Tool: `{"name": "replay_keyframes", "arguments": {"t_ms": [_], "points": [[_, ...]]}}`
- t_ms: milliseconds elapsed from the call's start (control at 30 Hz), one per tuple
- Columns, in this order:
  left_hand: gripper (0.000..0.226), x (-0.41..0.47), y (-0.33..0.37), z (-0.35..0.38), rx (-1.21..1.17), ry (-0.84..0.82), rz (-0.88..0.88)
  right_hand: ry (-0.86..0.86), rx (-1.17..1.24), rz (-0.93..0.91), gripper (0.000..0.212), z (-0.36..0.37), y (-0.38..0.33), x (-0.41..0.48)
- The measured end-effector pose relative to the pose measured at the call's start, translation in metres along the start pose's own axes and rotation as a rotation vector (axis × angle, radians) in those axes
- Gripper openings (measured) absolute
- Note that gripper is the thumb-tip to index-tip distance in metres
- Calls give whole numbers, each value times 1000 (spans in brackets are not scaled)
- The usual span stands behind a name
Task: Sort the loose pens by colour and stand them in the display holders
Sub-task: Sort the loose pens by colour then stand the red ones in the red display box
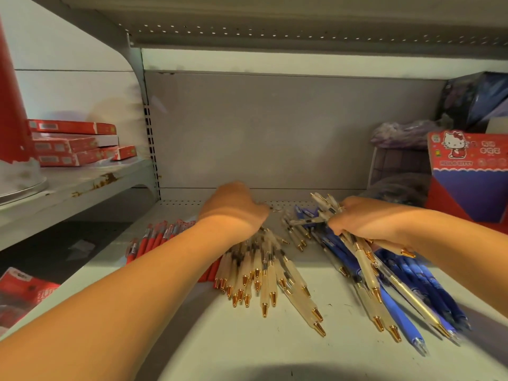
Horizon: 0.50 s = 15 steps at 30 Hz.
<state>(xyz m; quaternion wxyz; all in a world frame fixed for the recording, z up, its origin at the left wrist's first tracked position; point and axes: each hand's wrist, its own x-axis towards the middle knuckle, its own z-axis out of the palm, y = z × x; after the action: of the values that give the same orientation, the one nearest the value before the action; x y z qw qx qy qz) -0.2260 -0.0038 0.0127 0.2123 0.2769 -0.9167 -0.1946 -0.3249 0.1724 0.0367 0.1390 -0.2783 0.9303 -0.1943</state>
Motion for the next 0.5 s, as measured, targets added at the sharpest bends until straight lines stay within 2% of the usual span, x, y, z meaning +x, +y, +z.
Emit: {"name": "replay_keyframes", "arguments": {"t_ms": [67, 133, 233, 367, 500], "points": [[39, -7, 0, -11, 81, 20, 3, 37, 21, -27, 12, 0, 1, -2], [38, -17, 0, -18, 193, 22, 12, 73, 70, -99, 12, 1, 1, -4], [29, -38, -2, -16, 358, -39, 60, 68, 181, -170, 8, 6, -1, -12], [37, -54, -8, -5, 323, -271, 99, -77, 103, -219, 26, 22, -11, -18], [39, -49, -9, -8, 240, -294, 148, -251, 156, -187, 35, 32, -16, -13]]}}
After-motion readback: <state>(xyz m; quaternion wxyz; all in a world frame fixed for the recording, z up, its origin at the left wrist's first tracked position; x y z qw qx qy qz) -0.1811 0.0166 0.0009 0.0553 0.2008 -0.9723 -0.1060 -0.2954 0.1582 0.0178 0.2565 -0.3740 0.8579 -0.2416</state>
